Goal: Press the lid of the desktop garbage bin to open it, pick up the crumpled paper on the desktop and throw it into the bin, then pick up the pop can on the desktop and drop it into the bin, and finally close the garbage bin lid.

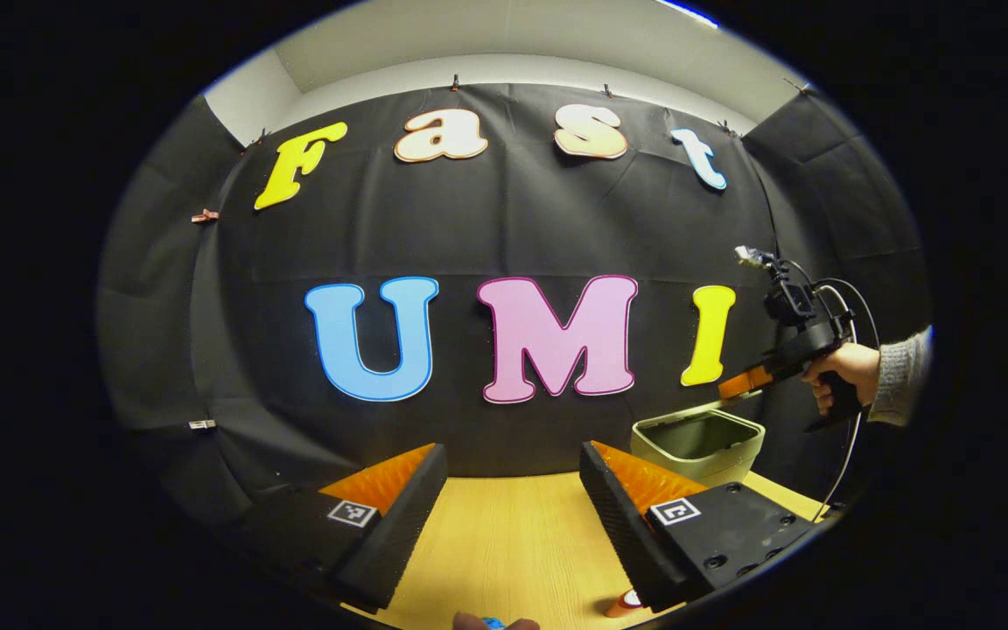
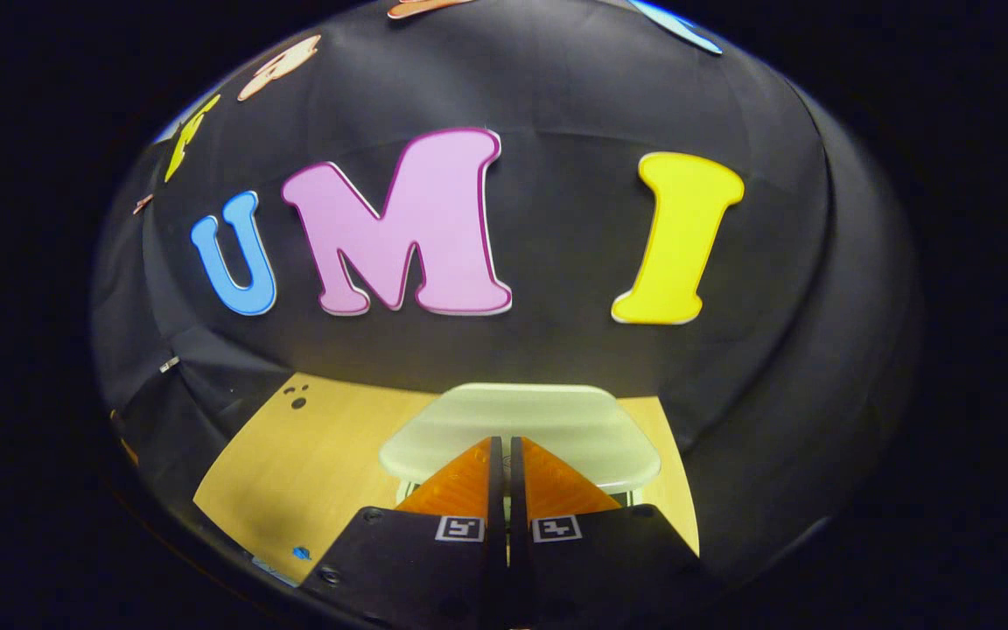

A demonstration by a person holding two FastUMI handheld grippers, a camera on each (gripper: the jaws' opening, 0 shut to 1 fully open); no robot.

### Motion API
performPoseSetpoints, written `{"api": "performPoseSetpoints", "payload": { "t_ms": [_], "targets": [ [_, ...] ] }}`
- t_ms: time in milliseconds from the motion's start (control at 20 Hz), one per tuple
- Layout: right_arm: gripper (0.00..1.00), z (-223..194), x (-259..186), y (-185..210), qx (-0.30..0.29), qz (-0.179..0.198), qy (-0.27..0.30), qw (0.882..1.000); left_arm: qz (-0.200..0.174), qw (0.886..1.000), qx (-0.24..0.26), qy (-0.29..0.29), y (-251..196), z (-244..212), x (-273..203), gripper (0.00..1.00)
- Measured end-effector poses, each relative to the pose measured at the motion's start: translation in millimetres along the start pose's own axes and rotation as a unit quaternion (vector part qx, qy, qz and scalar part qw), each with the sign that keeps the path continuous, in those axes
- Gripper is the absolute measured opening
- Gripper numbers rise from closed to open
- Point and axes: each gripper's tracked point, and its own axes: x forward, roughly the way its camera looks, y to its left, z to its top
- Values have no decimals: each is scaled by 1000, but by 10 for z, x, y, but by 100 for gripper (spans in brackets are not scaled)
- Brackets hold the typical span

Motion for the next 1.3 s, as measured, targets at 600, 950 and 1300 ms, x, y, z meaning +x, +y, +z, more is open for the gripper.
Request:
{"api": "performPoseSetpoints", "payload": {
  "t_ms": [600, 950, 1300],
  "targets": [
    [5, 698, -681, 170, -29, -14, -193, 981, -3, 1000, 1, -4, 19, 17, -23, 97],
    [10, 695, -1011, 506, -42, 19, -227, 973, -12, 1000, -7, 9, -9, -60, -19, 97],
    [67, 439, -1340, 831, -33, 62, -200, 977, -30, 998, -18, 47, -40, -345, 19, 98]
  ]
}}
